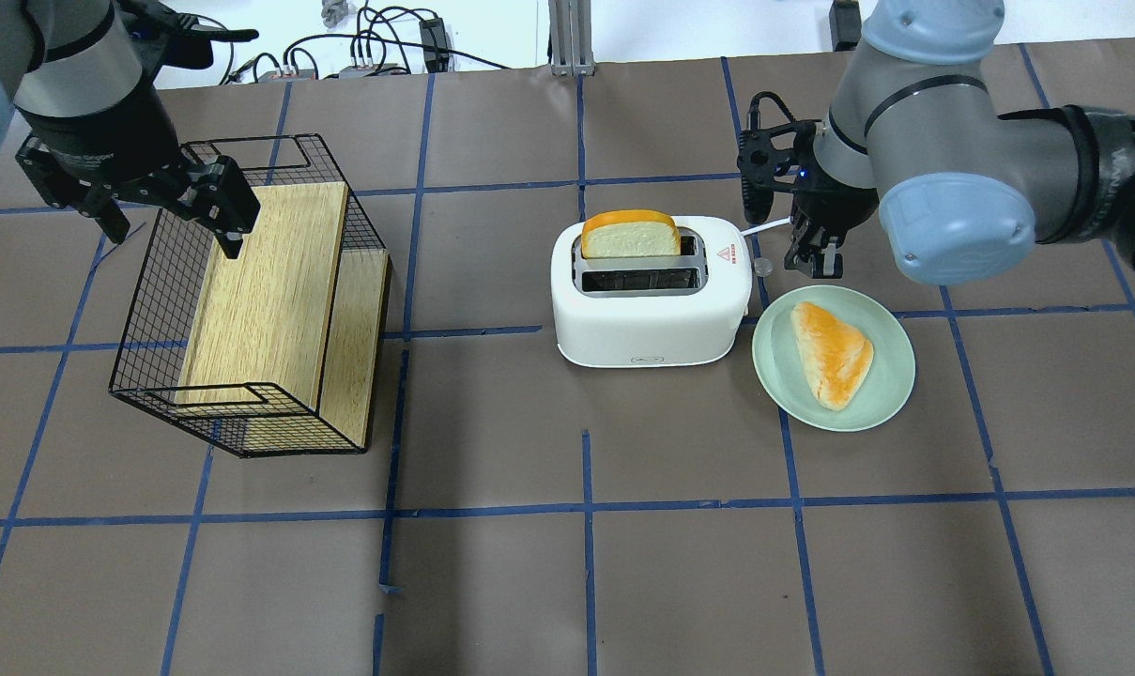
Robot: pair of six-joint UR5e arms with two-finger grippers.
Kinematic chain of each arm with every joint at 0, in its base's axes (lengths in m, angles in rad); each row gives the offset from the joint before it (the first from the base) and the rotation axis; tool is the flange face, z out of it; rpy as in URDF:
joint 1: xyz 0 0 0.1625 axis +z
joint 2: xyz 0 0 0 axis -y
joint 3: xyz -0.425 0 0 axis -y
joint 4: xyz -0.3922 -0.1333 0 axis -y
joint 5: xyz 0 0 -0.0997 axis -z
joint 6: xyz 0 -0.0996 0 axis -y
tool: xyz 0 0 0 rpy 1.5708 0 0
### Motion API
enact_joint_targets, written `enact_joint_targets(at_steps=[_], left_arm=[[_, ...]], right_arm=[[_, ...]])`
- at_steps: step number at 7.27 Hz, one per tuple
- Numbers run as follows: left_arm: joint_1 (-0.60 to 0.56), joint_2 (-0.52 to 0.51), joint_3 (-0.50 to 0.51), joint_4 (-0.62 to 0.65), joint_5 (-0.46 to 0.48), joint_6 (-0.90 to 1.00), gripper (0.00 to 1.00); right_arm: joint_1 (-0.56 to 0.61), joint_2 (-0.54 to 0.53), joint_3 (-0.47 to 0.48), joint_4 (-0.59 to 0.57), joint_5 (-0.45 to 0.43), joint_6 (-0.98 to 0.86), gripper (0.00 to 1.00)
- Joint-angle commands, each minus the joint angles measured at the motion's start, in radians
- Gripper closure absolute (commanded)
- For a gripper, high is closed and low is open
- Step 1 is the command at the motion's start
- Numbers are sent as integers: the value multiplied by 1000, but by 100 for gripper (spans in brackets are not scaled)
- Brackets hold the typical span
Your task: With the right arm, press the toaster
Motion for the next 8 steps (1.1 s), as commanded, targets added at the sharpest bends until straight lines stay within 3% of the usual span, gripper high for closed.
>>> enact_joint_targets(at_steps=[1, 3, 8], left_arm=[[0, -2, 0, 0, 0, -1, 0], [0, 0, 0, 0, 0, 0, 0], [0, 0, 0, 0, 0, 0, 0]], right_arm=[[4, 11, -6, -28, 1, 0, 100], [21, 62, -7, -80, -2, 8, 100], [44, 84, -7, -83, -15, 20, 100]])
